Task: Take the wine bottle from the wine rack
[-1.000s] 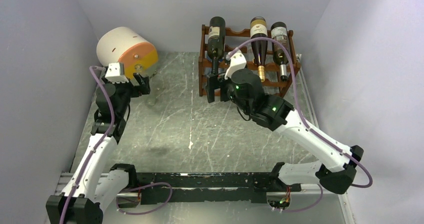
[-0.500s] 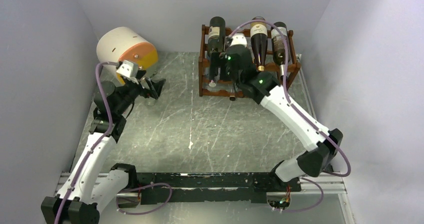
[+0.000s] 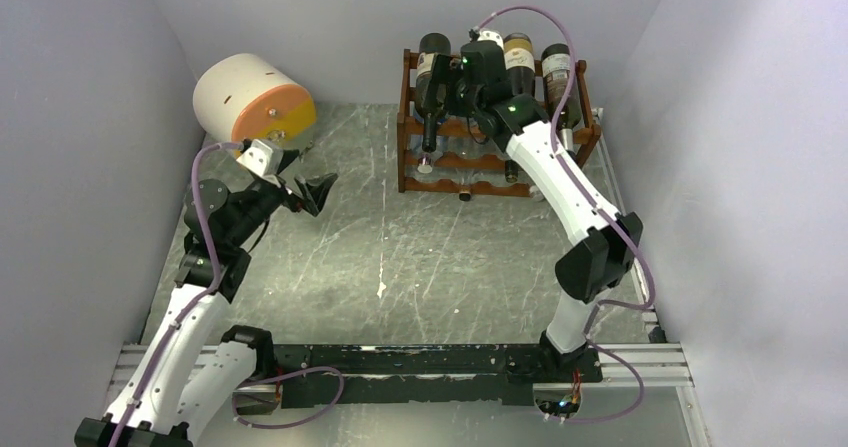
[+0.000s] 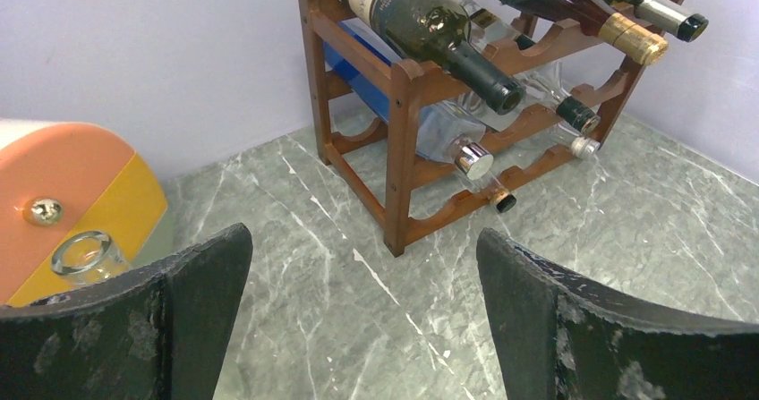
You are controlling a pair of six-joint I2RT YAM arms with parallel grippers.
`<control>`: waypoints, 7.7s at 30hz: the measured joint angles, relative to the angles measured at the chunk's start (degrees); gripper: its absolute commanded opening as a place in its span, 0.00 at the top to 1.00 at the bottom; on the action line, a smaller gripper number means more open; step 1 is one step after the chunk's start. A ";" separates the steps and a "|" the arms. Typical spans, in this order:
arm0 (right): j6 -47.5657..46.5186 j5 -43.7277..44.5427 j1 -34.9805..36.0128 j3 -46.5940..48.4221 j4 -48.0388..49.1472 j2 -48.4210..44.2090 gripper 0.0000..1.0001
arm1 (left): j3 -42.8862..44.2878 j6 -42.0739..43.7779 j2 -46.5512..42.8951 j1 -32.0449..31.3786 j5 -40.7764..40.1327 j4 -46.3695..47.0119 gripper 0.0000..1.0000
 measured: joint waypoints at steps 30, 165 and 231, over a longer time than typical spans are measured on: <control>9.88 -3.93 -1.88 4.55 9.33 14.16 0.19 | 0.00 0.85 -1.18 0.00 -0.83 -1.11 0.02; 6.16 -50.47 8.57 -46.56 -1.25 -21.31 0.53 | 4.74 40.89 26.14 -42.29 -7.10 -13.75 0.70; 0.81 -37.18 2.82 -46.14 -1.60 -32.22 0.89 | 3.41 27.96 31.82 -39.78 -19.98 -9.68 0.80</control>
